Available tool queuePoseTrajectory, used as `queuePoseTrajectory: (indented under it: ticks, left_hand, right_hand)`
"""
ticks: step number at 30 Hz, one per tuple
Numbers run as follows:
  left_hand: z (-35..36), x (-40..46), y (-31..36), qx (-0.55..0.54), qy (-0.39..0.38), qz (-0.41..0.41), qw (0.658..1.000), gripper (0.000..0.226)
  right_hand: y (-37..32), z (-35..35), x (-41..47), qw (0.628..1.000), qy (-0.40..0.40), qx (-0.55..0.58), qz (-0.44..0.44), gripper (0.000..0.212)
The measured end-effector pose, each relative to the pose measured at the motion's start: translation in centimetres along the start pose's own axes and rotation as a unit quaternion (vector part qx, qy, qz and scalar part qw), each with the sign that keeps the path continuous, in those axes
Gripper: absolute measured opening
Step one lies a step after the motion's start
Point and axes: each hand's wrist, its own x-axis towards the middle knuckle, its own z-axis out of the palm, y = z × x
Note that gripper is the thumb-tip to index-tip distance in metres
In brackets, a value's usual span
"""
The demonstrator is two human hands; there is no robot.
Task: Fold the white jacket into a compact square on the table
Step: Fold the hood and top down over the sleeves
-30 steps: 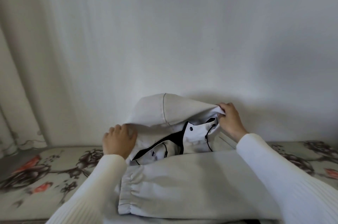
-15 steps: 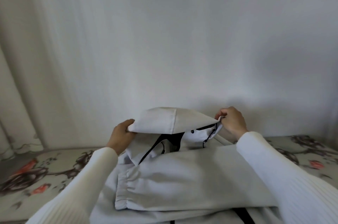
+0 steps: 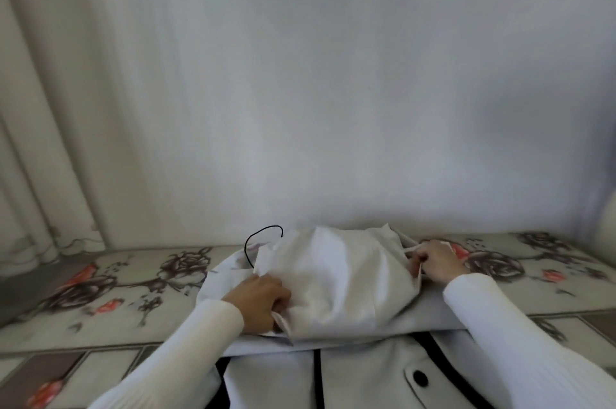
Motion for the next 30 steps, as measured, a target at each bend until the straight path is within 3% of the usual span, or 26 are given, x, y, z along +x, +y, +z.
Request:
queuePoseTrajectory:
  ticks: [2,4,6,8,10,13,15,17,19,21,24,26,30]
  left_hand:
    - [0.3,-0.6,0.3,-0.070,-0.063,-0.027,0.995,0.011]
    - [-0.4,-1.1,0.1,-0.190,-0.071,-0.064,0.977,0.024]
    - [-1.6,-1.1,-0.5,-0.250,0.029,-0.118,0.961,0.040]
    - [-2.5,-0.8,-1.2,-0.260,0.174,-0.193,0.930,0.034]
    - [-2.6,0.2,-2.1,-0.261,0.245,-0.284,0.889,0.018]
    - [-1.4,1.5,-2.6,-0.327,0.136,-0.383,0.853,0.053]
    - [-0.4,2.3,-2.4,-0.382,0.091,-0.370,0.842,0.055]
    - [0.2,3.2,-2.2,-0.453,0.109,-0.357,0.810,0.052]
    - [0.3,3.8,-2.2,-0.541,0.145,-0.369,0.742,0.047]
    - [0.4,4.3,-2.0,-0.641,0.225,-0.357,0.641,0.045]
    - [0.6,4.5,-1.1,-0.698,0.339,-0.361,0.518,0.026]
    - [1.1,4.2,-0.5,-0.699,0.348,-0.362,0.509,0.023]
    - [2.3,3.6,-0.6,-0.676,0.287,-0.354,0.579,0.029]
  right_hand:
    - [0.2,0.5,-0.7,0.999,-0.039,-0.017,-0.008,0.052]
    - [0.0,0.3,-1.0,0.999,-0.036,-0.016,0.006,0.042]
    - [-0.4,0.1,-0.8,0.999,0.031,0.006,0.030,0.029]
    - [-0.7,-0.3,-0.8,0.991,0.085,0.060,0.089,0.026]
    - [-0.9,-0.2,-1.4,0.971,0.041,0.170,0.165,0.031]
    - [-1.7,0.6,-2.4,0.925,-0.052,0.299,0.229,0.036]
    - [-1.9,1.5,-1.9,0.923,-0.047,0.316,0.216,0.054]
    - [-2.2,2.2,-1.3,0.940,-0.008,0.286,0.187,0.063]
    - [-2.3,2.6,-1.1,0.940,0.026,0.303,0.157,0.062]
    - [-2.2,2.7,-1.0,0.927,0.049,0.340,0.147,0.061]
    - [-1.5,2.9,-1.3,0.909,0.071,0.365,0.189,0.062]
    - [-0.8,3.5,-1.9,0.925,0.054,0.327,0.185,0.065]
    - [-0.7,4.3,-2.5,0.966,0.006,0.215,0.142,0.075]
